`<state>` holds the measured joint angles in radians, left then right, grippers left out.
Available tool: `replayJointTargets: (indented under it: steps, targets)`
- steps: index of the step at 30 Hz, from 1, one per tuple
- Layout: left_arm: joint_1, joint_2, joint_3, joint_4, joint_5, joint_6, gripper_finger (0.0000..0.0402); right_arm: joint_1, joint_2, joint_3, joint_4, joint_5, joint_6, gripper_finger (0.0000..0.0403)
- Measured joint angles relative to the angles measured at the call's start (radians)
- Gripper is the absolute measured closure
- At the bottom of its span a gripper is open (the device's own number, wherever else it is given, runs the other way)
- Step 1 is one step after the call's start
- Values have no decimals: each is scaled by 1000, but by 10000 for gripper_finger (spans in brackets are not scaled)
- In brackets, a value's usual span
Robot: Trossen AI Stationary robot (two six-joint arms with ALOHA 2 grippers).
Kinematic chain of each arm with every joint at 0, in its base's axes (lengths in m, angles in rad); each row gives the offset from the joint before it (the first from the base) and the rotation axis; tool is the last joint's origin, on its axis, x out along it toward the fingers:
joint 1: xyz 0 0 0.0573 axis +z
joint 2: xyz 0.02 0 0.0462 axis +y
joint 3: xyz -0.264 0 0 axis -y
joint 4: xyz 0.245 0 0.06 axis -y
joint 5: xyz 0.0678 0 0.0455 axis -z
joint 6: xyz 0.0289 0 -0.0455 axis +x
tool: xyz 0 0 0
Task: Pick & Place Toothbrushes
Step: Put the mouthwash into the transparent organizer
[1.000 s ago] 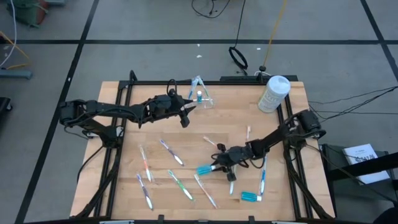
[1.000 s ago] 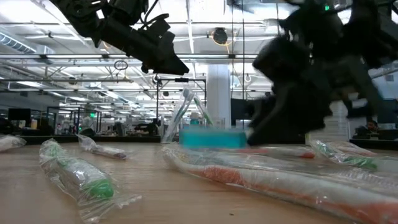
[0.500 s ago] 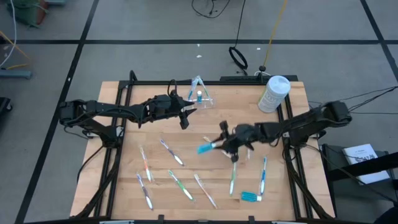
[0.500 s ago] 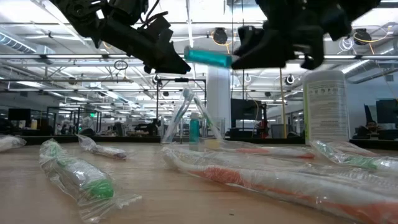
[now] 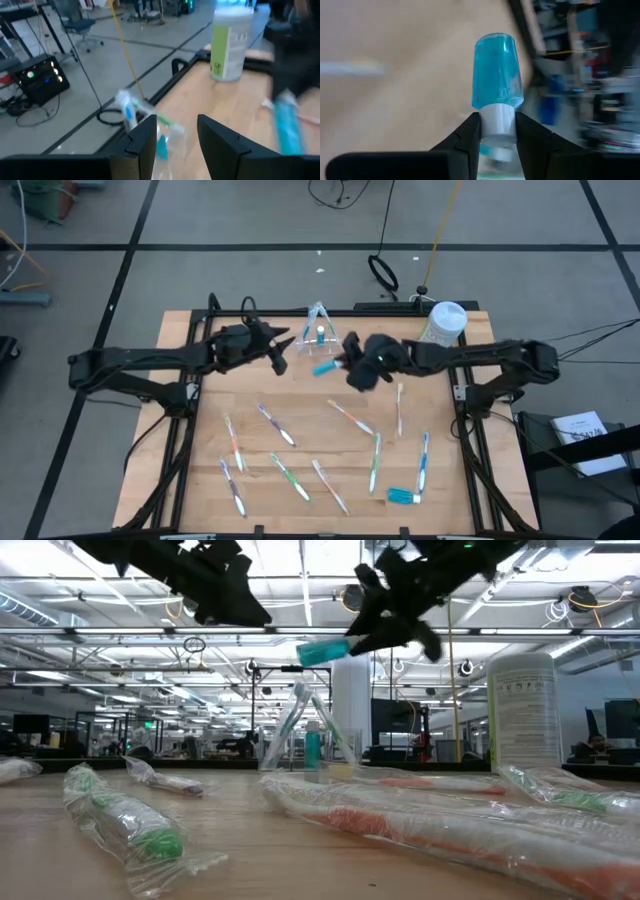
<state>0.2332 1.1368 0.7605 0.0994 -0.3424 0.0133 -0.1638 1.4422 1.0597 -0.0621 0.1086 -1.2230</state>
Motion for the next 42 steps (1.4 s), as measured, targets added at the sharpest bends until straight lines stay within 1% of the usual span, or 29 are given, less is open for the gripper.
replayJointTargets:
  steps: [3, 5, 6, 9, 12, 16, 19, 20, 22, 26, 29, 31, 35, 39, 42]
  targets:
    - [0, -25, 1, -51, 0, -48, 254, -53, 57, 25, 40, 51, -108, 314]
    - [0, -22, 2, -95, 0, -102, 254, -87, 103, 26, 127, 45, -165, 314]
    - [0, -19, -1, -115, 0, -119, 254, -100, 118, 27, 142, 48, -209, 314]
    - [2, -7, 1, -114, 0, -161, 254, -131, 180, 28, 242, 78, -345, 314]
    - [2, 29, 0, -134, 0, -203, 254, -152, 232, 24, 262, 86, -420, 307]
    - [0, 42, 3, -140, 0, -211, 254, -158, 285, 24, 289, 168, -523, 298]
    - [0, 46, -1, -165, 1, -234, 254, -156, 316, 26, 324, 253, -593, 303]
    - [0, 45, -1, -158, 1, -237, 254, -157, 325, 24, 343, 279, -597, 307]
    - [-2, 43, -1, -156, 0, -237, 254, -162, 330, 24, 376, 294, -599, 312]
    - [-6, 44, -1, -157, 4, -238, 254, -163, 327, 26, 414, 290, -637, 308]
    - [-6, 44, -1, -161, 3, -245, 254, -161, 330, 25, 498, 282, -658, 300]
    - [-6, 44, -1, -165, 3, -256, 254, -171, 325, 26, 522, 289, -689, 300]
    - [-6, 44, -1, -164, 2, -259, 254, -201, 329, 25, 442, 319, -713, 311]
    - [-6, 44, -1, -164, 2, -258, 254, -222, 326, 26, 397, 282, -724, 310]
    - [-6, 44, -1, -164, 2, -258, 254, -233, 327, 26, 390, 278, -737, 301]
